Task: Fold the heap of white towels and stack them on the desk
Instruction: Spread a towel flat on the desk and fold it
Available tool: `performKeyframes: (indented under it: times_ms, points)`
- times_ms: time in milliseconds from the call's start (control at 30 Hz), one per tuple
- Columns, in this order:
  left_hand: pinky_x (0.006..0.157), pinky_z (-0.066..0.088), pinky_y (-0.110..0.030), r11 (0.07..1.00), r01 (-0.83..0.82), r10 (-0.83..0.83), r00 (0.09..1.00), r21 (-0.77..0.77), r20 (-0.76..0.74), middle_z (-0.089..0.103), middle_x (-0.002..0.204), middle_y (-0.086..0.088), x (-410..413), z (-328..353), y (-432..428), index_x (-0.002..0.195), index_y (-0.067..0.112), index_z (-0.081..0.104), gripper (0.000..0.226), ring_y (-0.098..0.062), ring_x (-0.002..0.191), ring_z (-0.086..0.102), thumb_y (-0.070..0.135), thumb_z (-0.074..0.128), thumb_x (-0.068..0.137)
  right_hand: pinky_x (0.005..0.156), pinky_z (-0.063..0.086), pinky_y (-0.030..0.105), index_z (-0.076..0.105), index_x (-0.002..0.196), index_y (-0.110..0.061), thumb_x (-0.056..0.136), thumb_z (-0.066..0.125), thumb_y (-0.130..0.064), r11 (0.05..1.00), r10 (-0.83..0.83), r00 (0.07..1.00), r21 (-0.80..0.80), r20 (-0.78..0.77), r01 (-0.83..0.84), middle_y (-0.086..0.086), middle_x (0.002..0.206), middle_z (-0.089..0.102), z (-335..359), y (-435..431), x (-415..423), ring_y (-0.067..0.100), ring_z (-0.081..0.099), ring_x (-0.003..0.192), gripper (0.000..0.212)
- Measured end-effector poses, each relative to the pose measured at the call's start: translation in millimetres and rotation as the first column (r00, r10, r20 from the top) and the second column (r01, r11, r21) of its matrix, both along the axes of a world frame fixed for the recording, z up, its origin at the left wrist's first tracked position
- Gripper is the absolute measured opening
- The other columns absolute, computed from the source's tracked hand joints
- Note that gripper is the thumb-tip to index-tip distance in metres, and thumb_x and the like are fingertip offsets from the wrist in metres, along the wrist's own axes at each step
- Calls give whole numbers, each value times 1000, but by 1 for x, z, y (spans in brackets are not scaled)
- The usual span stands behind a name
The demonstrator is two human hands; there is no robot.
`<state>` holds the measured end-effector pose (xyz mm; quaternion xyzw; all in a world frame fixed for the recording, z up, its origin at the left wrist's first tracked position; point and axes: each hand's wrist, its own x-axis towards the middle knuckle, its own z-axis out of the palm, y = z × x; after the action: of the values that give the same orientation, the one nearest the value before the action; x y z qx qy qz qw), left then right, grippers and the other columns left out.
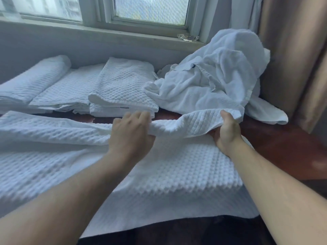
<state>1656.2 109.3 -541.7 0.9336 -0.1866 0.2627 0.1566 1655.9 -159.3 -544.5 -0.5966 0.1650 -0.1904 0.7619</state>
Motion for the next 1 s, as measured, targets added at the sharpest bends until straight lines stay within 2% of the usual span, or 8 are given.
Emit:
performKeyframes:
  times_ms: [167, 300, 433, 567, 667, 767, 867, 1000]
  points:
    - [90, 37, -41, 999, -2, 8, 993, 54, -122, 61, 113, 3, -16, -28, 2, 122, 28, 59, 33, -26, 107, 52, 43, 51, 93, 98, 54, 53, 70, 109, -5, 78, 60, -36, 989, 62, 987, -127, -148, -81, 16, 112, 73, 5, 2, -4, 33, 69, 107, 45]
    - [84, 50, -39, 941, 334, -338, 934, -51, -113, 71, 108, 4, -21, -21, 8, 114, 23, 72, 35, -27, 99, 63, 27, 55, 83, 63, 50, 29, 66, 82, -15, 80, 63, -33, 867, -386, 914, -388, -124, 313, -5, 75, 68, -8, -6, -23, 22, 66, 79, 18]
    - [75, 51, -39, 927, 373, -369, 923, 21, -109, 71, 92, 5, -23, -19, 7, 98, 23, 75, 39, -27, 89, 62, 41, 45, 82, 64, 41, 23, 62, 114, -16, 83, 66, -23, 655, -648, 762, -496, 20, 570, -9, 94, 61, -18, -16, -51, 19, 62, 89, 32]
    - [62, 47, -36, 931, 362, -363, 931, 48, 22, 59, 67, 4, -22, -21, 7, 70, 17, 68, 39, -25, 72, 53, 47, 47, 83, 62, 35, 0, 54, 133, -18, 87, 60, -15, 653, -627, 773, -480, 93, 587, -12, 112, 51, -18, -18, -69, 3, 51, 93, 47]
    - [63, 45, -35, 927, 366, -372, 923, 77, 97, 56, 65, 6, -24, -21, 7, 65, 19, 67, 39, -23, 71, 52, 50, 51, 82, 67, 29, -7, 56, 127, -16, 81, 53, -1, 636, -585, 795, -519, 157, 571, -15, 103, 52, -19, -12, -75, -12, 51, 85, 48]
    - [65, 42, -32, 917, 376, -394, 906, 135, 155, 56, 66, 8, -26, -20, 7, 60, 21, 64, 33, -24, 72, 54, 48, 56, 75, 82, 32, 4, 60, 118, -14, 73, 45, 9, 576, -583, 795, -607, 165, 548, -2, 107, 50, -18, -7, -77, 8, 46, 93, 52]
    - [66, 36, -31, 906, 397, -418, 895, 146, 154, 54, 65, 9, -26, -19, 7, 56, 21, 55, 30, -23, 72, 52, 47, 59, 73, 97, 41, 38, 65, 115, -14, 71, 45, 9, 514, -620, 779, -702, 93, 493, 8, 119, 51, -13, -1, -77, 30, 47, 113, 54]
    - [66, 34, -30, 908, 394, -411, 904, 144, 115, 55, 65, 9, -25, -19, 5, 56, 22, 55, 29, -23, 69, 53, 45, 67, 67, 98, 34, 48, 70, 114, -17, 76, 60, 1, 164, -636, 743, -906, 206, 391, 8, 128, 55, -10, 11, -83, 37, 44, 123, 44]
